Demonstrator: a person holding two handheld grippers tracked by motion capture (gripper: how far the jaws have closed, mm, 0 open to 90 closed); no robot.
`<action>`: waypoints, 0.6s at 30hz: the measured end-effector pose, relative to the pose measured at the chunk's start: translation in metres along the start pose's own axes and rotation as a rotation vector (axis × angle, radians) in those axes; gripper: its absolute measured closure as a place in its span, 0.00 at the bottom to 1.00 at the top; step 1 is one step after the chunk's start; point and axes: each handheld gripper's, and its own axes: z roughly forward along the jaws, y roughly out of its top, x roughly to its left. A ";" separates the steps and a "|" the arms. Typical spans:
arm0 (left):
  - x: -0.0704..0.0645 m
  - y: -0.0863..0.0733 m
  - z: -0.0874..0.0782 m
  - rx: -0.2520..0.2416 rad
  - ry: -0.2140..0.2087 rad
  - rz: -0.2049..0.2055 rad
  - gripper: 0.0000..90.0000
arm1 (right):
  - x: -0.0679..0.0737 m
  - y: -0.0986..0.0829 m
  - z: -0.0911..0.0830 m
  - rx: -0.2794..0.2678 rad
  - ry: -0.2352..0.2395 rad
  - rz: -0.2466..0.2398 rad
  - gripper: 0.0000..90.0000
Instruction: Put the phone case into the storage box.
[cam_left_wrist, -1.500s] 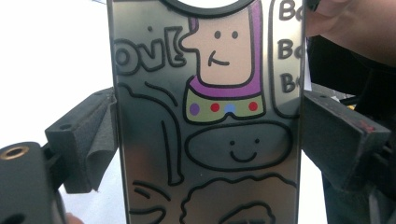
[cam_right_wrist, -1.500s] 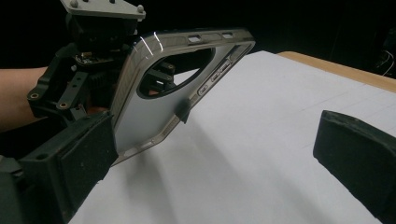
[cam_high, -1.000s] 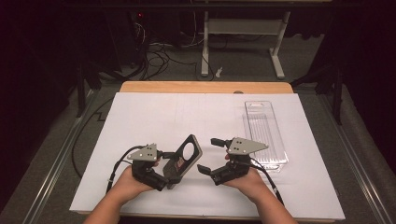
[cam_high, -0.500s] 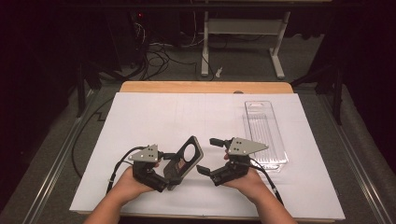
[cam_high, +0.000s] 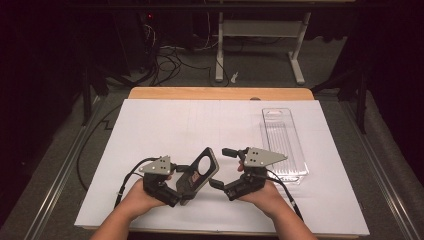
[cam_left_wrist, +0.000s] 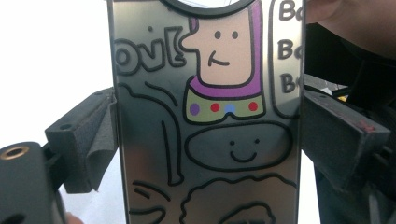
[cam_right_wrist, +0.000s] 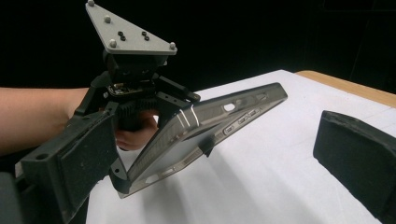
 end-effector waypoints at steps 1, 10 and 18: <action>0.000 0.000 0.000 0.000 -0.003 0.000 0.14 | 0.000 0.000 0.000 0.001 0.002 0.002 0.00; 0.001 0.000 -0.002 -0.013 -0.025 0.001 0.14 | 0.000 0.001 0.000 -0.006 0.025 0.002 0.00; 0.000 0.000 -0.002 -0.013 -0.033 0.008 0.14 | 0.000 0.000 0.002 -0.008 0.039 0.011 0.00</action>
